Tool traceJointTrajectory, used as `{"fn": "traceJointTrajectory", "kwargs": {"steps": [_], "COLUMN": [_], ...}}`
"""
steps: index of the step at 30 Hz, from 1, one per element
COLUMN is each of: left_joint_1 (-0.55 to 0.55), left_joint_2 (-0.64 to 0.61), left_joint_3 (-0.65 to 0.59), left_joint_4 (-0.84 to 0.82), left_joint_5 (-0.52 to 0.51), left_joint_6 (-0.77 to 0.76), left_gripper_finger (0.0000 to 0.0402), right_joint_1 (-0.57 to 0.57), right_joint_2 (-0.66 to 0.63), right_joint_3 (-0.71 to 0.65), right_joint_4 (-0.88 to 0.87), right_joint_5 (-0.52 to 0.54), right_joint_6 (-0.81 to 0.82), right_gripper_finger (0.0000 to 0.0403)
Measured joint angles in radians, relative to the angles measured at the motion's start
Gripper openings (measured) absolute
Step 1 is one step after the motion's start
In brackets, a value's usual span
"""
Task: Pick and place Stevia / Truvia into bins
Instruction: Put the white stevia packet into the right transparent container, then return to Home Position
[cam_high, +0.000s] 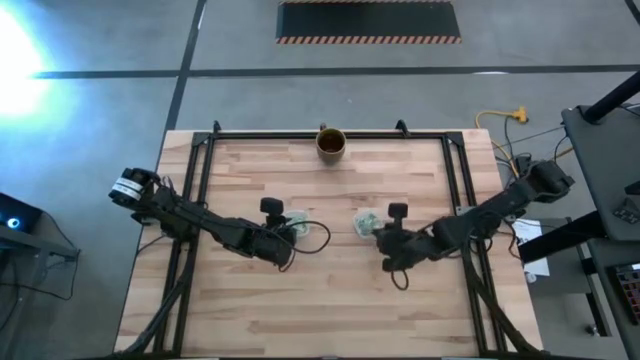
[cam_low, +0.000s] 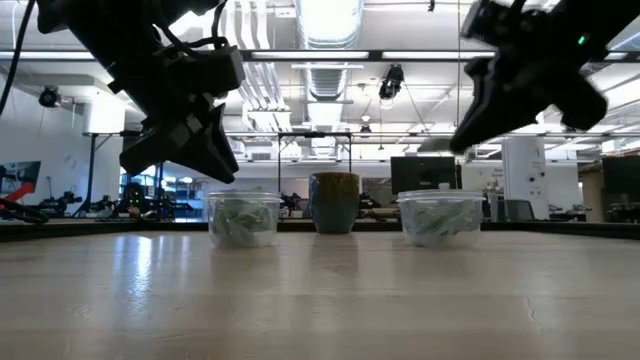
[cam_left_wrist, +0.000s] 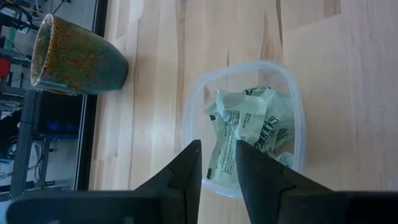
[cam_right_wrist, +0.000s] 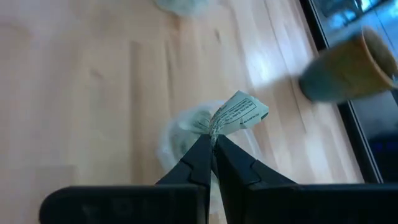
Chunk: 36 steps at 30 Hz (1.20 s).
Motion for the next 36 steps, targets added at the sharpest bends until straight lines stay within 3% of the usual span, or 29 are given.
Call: {"fn": "traceJointTrajectory", "kwargs": {"steps": [11, 25, 36], "left_joint_1": [0.000, 0.000, -0.007], "left_joint_2": [0.000, 0.000, -0.036], "left_joint_3": [0.000, 0.000, 0.088], "left_joint_4": [0.003, 0.028, -0.002], "left_joint_5": [0.000, 0.001, -0.043], "left_joint_6": [0.000, 0.008, 0.110], "left_gripper_finger": [0.0082, 0.0082, 0.0082], "right_joint_1": [-0.110, -0.115, -0.099], "right_joint_2": [0.002, -0.004, -0.128], "right_joint_3": [-0.093, -0.104, -0.001], "right_joint_4": [0.158, 0.155, 0.090], "right_joint_5": [-0.062, -0.024, -0.031], "right_joint_6": [-0.048, -0.059, -0.122], "right_gripper_finger": [0.0014, 0.0122, 0.0129]}}
